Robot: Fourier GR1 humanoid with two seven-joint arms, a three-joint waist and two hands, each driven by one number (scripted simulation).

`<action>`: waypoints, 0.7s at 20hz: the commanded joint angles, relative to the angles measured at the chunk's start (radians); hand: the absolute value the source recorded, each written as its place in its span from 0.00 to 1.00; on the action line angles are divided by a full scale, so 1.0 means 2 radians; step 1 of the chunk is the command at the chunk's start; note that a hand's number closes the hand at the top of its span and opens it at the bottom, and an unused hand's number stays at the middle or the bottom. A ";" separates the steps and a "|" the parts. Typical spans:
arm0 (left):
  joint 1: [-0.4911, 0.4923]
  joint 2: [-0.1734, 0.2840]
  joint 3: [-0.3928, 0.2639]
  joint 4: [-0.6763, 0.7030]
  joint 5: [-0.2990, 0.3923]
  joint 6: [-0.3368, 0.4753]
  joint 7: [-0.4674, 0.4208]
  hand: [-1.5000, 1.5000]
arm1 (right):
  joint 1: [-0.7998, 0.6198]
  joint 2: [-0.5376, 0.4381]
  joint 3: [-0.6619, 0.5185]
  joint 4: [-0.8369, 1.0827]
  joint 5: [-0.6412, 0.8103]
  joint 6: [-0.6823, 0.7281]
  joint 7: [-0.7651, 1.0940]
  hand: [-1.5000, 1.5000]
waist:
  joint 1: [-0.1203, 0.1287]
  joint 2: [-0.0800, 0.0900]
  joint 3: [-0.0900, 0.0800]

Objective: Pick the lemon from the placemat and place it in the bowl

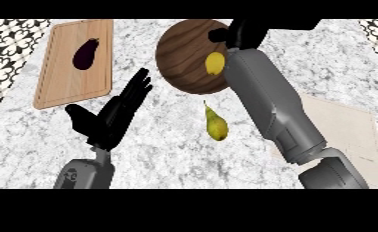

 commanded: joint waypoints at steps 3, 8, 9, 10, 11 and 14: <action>-0.003 -0.008 -0.011 -0.017 -0.001 0.006 0.018 0.50 | 0.063 0.008 0.048 -0.098 -0.049 -0.171 -0.056 0.00 | 0.007 -0.009 0.000; 0.006 0.010 0.012 0.007 0.009 -0.008 0.006 0.50 | 0.097 0.008 0.163 -0.210 -0.076 -0.192 -0.017 0.00 | -0.008 -0.016 -0.001; 0.006 0.007 0.010 0.006 -0.002 0.003 0.001 0.50 | 0.119 0.008 0.186 -0.235 -0.074 -0.203 -0.017 0.00 | -0.014 -0.017 -0.001; 0.005 0.008 0.018 0.006 0.008 0.002 0.008 0.50 | 0.130 0.008 0.200 -0.251 -0.058 -0.216 -0.003 0.00 | -0.018 -0.021 -0.002; 0.016 0.010 0.012 -0.003 0.008 -0.005 0.005 0.50 | 0.146 0.008 0.224 -0.260 -0.055 -0.236 0.006 0.00 | -0.009 -0.021 -0.002; 0.027 0.008 0.010 0.004 0.007 -0.003 0.009 0.50 | 0.170 0.008 0.276 -0.305 -0.011 -0.221 0.034 0.00 | -0.022 -0.026 -0.003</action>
